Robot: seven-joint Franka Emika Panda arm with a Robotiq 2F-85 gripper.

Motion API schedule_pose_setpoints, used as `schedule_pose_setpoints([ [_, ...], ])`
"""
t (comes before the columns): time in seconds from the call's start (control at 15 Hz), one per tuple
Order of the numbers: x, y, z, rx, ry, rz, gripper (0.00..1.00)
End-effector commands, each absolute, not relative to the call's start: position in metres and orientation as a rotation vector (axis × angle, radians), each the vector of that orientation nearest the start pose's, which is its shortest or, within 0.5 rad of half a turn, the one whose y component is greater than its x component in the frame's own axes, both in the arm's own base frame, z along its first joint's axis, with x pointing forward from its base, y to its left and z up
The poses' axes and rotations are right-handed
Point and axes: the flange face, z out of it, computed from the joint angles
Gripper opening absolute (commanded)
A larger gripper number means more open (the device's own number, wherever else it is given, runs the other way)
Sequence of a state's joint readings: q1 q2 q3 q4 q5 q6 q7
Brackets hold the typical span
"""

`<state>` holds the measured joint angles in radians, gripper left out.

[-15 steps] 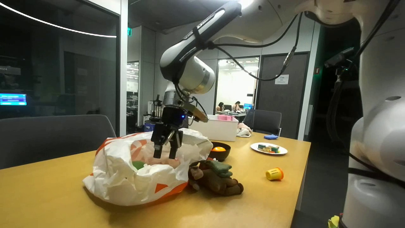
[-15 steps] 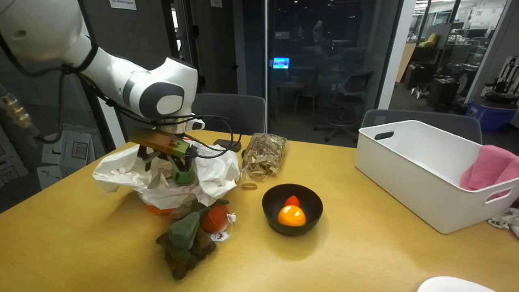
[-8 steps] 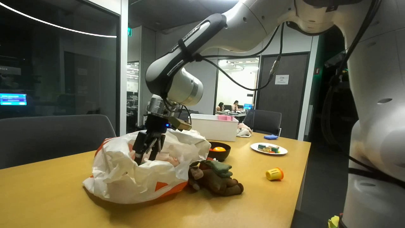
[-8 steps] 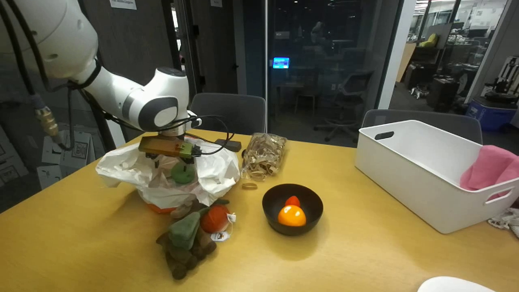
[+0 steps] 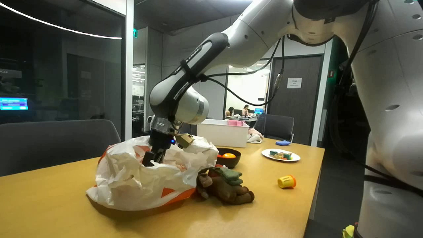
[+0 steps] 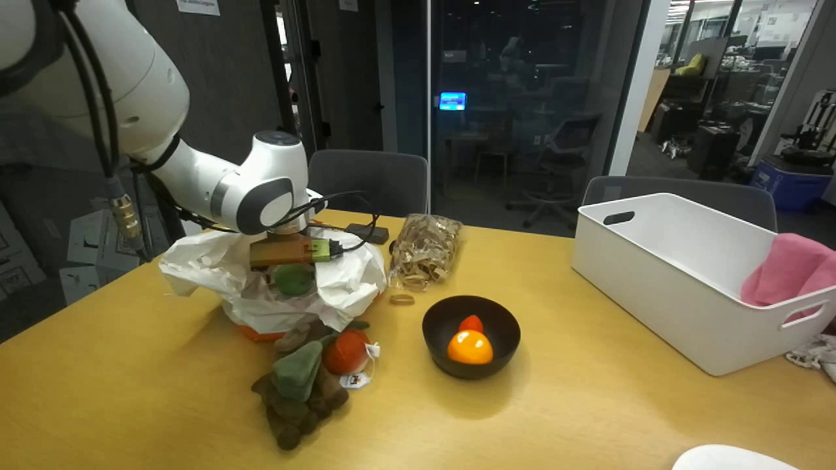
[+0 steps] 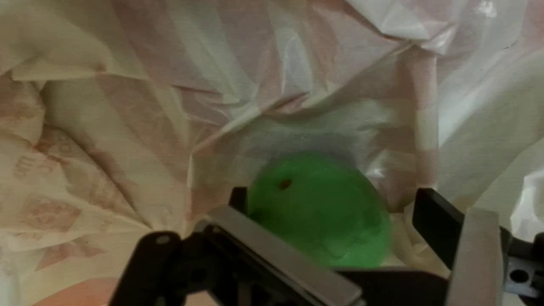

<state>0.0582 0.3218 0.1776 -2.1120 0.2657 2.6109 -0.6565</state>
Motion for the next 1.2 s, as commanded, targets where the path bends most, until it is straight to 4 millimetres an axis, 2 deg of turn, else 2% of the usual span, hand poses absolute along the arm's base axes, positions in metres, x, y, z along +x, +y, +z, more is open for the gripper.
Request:
schedule_pose_setpoints([
  [0.0,0.591,0.137,0.280,-2.753,-1.050,-0.382,0.74],
  [0.2,0.594,0.140,0.287,-2.735,-1.071,-0.413,0.52],
  [0.4,0.597,0.136,0.299,-2.734,-1.079,-0.444,0.49],
  [0.6,0.594,0.126,0.315,-2.793,-0.999,-0.375,0.49],
  [0.87,0.576,0.107,0.347,-2.901,-0.755,-0.080,0.49],
  [1.13,0.560,0.108,0.396,-2.842,-0.598,0.133,0.49],
])
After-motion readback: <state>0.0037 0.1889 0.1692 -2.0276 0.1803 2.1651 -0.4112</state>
